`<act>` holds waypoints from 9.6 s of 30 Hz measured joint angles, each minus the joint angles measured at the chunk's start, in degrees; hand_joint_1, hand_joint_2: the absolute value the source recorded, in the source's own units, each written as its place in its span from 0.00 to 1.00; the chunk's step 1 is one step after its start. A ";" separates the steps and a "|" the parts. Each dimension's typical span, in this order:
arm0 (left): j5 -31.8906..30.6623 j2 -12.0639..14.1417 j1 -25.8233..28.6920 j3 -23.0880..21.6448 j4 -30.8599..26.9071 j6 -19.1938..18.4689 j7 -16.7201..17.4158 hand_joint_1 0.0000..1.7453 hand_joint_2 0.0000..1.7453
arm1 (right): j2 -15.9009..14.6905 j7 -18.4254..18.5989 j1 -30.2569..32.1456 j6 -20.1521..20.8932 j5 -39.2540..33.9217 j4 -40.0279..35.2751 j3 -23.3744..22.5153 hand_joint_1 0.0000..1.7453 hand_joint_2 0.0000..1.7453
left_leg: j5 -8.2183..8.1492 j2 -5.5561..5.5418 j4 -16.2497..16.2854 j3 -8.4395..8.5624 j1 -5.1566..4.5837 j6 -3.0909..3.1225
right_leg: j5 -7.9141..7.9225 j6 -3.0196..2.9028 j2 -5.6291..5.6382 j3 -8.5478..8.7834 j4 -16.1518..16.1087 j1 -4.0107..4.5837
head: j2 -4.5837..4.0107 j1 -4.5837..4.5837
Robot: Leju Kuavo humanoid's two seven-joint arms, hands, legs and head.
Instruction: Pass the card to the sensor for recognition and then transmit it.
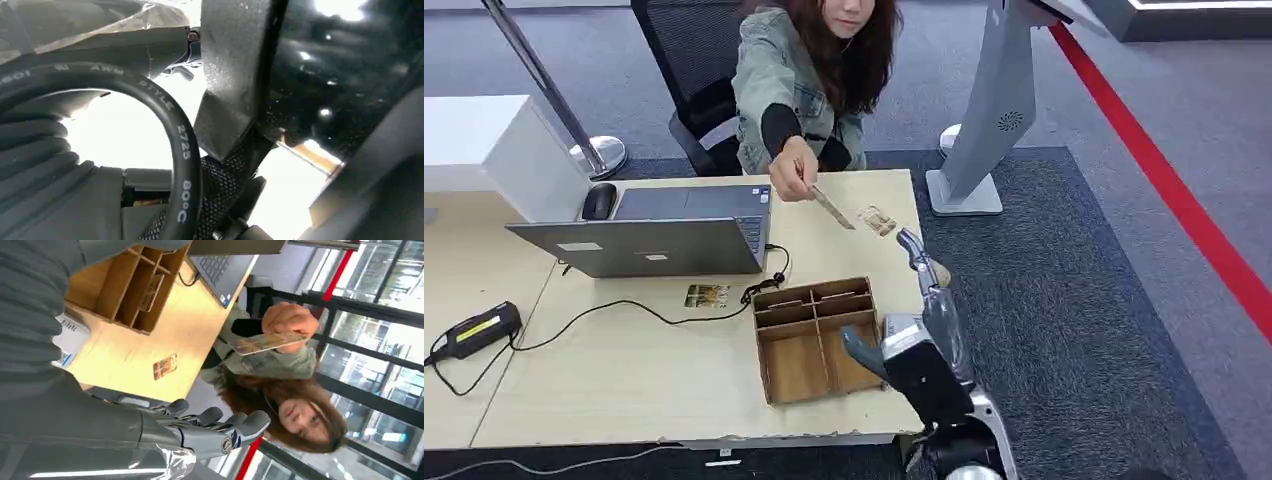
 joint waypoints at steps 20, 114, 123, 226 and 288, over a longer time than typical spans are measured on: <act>-1.36 -0.55 -0.17 -1.05 -0.02 2.08 -0.02 0.00 0.00 | 8.90 0.11 -12.63 -1.64 -3.26 21.58 1.14 0.96 1.00 | 0.00 -0.06 0.00 0.00 -0.01 0.00 | 0.00 0.00 -0.03 0.00 0.02 0.00 | 0.00 -0.04; 0.70 0.26 -0.13 -1.14 -0.02 -0.22 -0.20 0.00 0.00 | -0.48 -8.59 10.06 -2.05 -17.71 25.12 -10.73 1.00 1.00 | 0.01 -0.01 0.00 -0.01 -0.01 0.02 | 0.01 0.01 -0.01 -0.04 -0.02 -0.01 | 0.00 -0.02; 0.70 0.26 -0.13 -1.14 -0.02 -0.20 -0.20 0.00 0.00 | -0.30 -10.30 10.05 -1.99 -18.71 28.92 -10.71 1.00 1.00 | 0.01 -0.01 0.00 -0.01 -0.01 0.02 | 0.01 0.01 -0.01 -0.03 -0.02 -0.01 | 0.00 -0.02; 1.11 -0.31 -0.26 -1.18 -0.02 0.81 0.13 0.00 0.00 | -0.63 19.47 -12.79 30.38 21.04 -1.77 4.57 0.04 1.00 | 0.03 -0.04 0.00 -0.02 -0.02 0.04 | 0.03 0.03 -0.03 -0.01 0.01 -0.02 | 0.00 -0.02; -1.77 -0.15 -0.48 -1.60 -0.04 0.61 0.13 0.00 0.00 | 4.83 13.99 -11.40 18.67 26.94 13.58 7.43 0.24 1.00 | 0.03 -0.04 0.00 -0.02 -0.02 0.04 | 0.03 0.03 -0.04 -0.02 0.01 -0.02 | 0.00 -0.02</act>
